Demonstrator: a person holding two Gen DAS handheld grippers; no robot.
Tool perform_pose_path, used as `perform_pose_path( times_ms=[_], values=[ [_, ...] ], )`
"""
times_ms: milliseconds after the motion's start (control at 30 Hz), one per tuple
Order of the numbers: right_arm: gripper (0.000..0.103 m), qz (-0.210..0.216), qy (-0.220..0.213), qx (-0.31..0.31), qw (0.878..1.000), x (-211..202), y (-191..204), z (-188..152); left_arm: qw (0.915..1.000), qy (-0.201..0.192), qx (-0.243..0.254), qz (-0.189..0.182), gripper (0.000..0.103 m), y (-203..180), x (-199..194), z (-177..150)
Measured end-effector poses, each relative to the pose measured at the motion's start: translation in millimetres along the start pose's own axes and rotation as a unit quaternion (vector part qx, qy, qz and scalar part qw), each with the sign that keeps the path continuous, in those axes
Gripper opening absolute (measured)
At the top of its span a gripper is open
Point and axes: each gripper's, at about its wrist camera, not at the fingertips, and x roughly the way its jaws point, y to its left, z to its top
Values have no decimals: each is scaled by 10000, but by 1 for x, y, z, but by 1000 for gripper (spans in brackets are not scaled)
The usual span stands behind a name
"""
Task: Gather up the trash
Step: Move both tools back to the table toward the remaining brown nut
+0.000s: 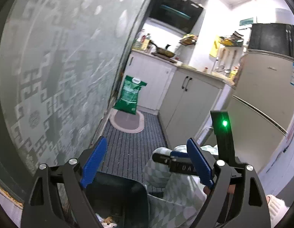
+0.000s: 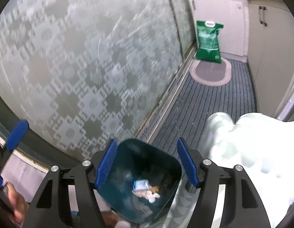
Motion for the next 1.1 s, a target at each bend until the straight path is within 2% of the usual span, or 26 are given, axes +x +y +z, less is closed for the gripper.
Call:
perform_pose_path(
  times_ms=[200,333,400,500,633,800,1000,1100],
  values=[
    [70,-204,-509,187,9983,-43,-27,3,9994,-137,42,-300,91,-21,2,-1],
    [70,-435,-682,184,9966,-66,-41,1,9992,-56,108,-376,90,-37,11,-5],
    [66,-507,-717,179,9960,-78,-50,-1,9989,36,163,-443,89,-47,17,-8],
    [59,-651,-689,85,9955,-91,-59,-6,9973,235,279,-638,84,-67,27,-16],
    [54,-980,-639,-112,9931,-118,-79,-15,9930,501,567,-908,78,-101,43,-30],
    [49,-1146,-507,-75,9921,-144,-113,-25,9865,801,832,-1161,73,-139,60,-49],
    [42,-1306,-270,-36,9911,-167,-151,-34,9767,1279,1144,-1292,60,-177,91,-76],
    [41,-1352,-222,-34,9906,-171,-165,-30,9706,1539,1255,-1362,49,-193,105,-90]
  ],
)
